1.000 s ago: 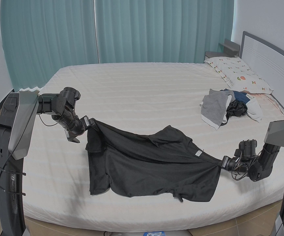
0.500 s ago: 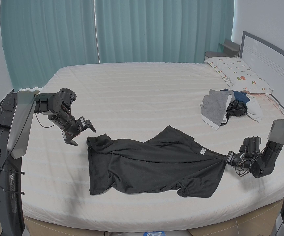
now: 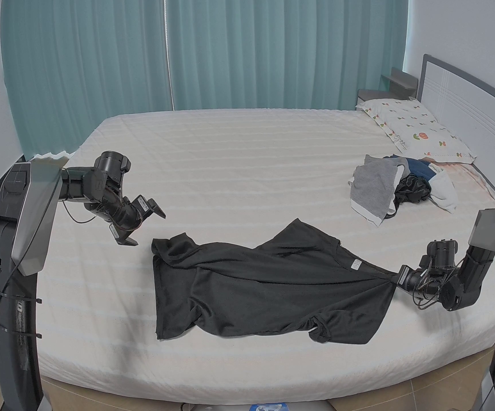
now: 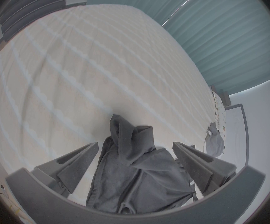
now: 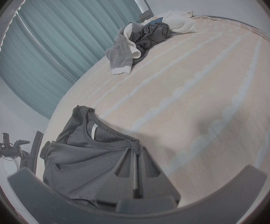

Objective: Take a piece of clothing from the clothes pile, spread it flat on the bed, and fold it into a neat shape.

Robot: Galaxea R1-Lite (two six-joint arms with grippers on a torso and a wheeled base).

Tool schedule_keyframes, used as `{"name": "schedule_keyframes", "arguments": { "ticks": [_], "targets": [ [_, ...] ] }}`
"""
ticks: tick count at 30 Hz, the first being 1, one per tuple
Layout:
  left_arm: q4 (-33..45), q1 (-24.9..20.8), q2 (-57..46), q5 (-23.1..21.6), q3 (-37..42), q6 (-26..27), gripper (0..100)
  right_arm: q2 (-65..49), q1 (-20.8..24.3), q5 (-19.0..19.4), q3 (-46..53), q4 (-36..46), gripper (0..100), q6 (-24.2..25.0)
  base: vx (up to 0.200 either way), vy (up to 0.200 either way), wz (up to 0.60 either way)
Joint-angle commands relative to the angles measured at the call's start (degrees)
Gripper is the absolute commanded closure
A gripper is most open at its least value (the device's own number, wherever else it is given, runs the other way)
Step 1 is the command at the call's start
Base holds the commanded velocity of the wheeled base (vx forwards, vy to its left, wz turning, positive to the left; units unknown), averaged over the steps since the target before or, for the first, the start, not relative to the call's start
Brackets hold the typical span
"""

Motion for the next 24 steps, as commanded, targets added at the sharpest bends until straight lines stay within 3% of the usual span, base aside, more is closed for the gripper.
{"name": "schedule_keyframes", "arguments": {
  "ticks": [1,8,9,18,24],
  "targets": [
    [-1.91,-0.19,-5.68,-3.84,9.65,-0.14,0,-1.02,-2.06,0.08,0.61,-0.33,100,-0.39,0.000,0.000,0.00],
    [-15.62,-1.33,-13.15,-4.36,29.34,-0.23,0,-0.32,-2.41,2.02,3.86,-9.03,100,0.14,0.000,0.000,0.00],
    [-17.82,-1.86,-14.03,-4.28,31.97,-0.49,0,-0.14,-2.41,2.63,4.12,-9.74,0,0.14,0.000,0.000,0.00],
    [-33.46,-6.87,-23.52,-3.66,54.21,-3.39,0,-4.89,-1.80,3.78,8.69,-10.35,0,1.19,0.000,0.000,0.00],
    [-48.40,-11.44,-26.51,-2.43,68.10,-8.75,0,-10.34,3.65,4.30,18.98,-10.70,0,6.38,0.000,0.000,0.00]
  ]
}}
